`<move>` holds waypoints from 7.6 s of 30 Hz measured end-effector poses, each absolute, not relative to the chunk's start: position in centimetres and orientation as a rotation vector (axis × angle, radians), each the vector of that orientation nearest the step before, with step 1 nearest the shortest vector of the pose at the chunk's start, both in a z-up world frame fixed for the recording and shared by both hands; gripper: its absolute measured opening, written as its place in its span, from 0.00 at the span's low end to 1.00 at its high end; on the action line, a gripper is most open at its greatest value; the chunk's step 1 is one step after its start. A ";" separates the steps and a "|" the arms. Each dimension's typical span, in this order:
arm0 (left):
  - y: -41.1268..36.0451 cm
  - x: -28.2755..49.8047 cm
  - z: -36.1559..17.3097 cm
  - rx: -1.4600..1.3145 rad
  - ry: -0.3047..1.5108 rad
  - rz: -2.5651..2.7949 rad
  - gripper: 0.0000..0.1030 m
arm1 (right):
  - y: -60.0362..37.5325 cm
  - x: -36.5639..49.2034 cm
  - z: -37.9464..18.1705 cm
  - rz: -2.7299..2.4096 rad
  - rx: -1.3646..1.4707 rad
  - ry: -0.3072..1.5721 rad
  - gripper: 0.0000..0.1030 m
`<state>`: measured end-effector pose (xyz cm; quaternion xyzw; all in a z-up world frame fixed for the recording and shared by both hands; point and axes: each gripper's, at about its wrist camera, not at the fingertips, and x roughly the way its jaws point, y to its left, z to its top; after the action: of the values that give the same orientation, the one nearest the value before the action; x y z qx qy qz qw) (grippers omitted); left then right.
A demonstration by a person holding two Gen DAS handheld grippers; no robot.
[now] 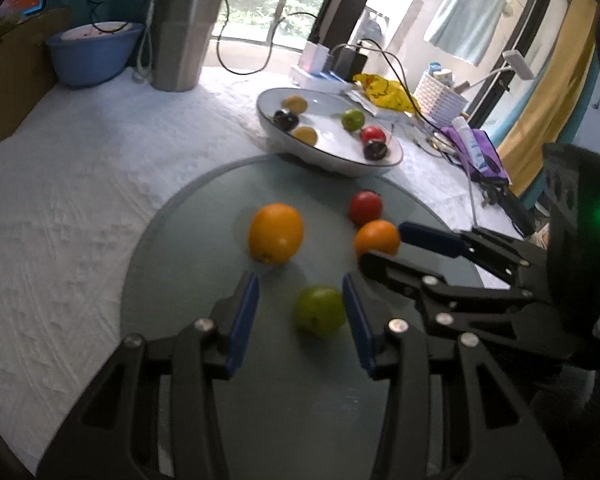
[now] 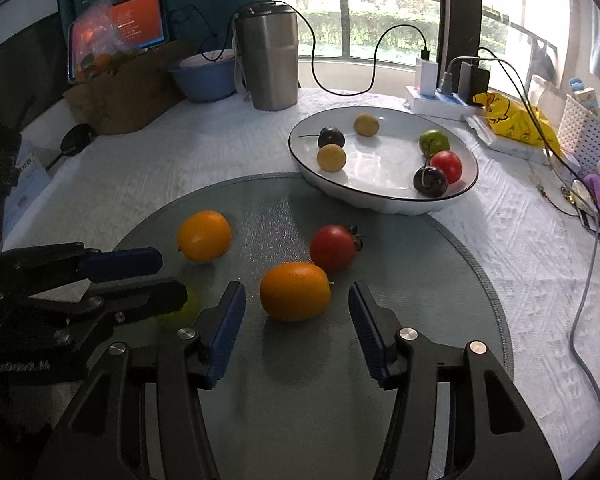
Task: Organize fruits
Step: 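Move both open grippers back to the mat toward the orange and lime, then grasp the large orange with the right gripper while the left gripper grasps the green lime, then carry the orange and lime onto the white plate and open both grippers, then move both open grippers back to the mat toward the tomato and orange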
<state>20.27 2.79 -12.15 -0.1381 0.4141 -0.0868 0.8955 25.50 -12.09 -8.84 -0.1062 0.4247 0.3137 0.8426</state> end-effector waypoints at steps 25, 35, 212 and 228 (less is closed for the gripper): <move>-0.9 20.0 -12.8 -0.183 0.900 -0.166 0.34 | -14.2 25.6 -8.7 0.711 -0.163 0.895 0.39; -1.3 19.3 -11.8 -0.180 0.868 -0.186 0.29 | -15.7 25.2 -7.4 0.683 -0.151 0.860 0.39; 2.2 24.1 -12.0 -0.162 0.890 -0.063 0.42 | -14.5 28.8 -8.9 0.707 -0.139 0.890 0.39; 1.9 25.3 -12.8 -0.143 0.903 -0.096 0.33 | -12.2 30.5 -10.2 0.744 -0.164 0.949 0.32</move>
<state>25.29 1.90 -12.85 -0.0691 0.4356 -0.0464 0.8963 30.55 -12.20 -10.18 -0.0768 0.4456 0.3494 0.8206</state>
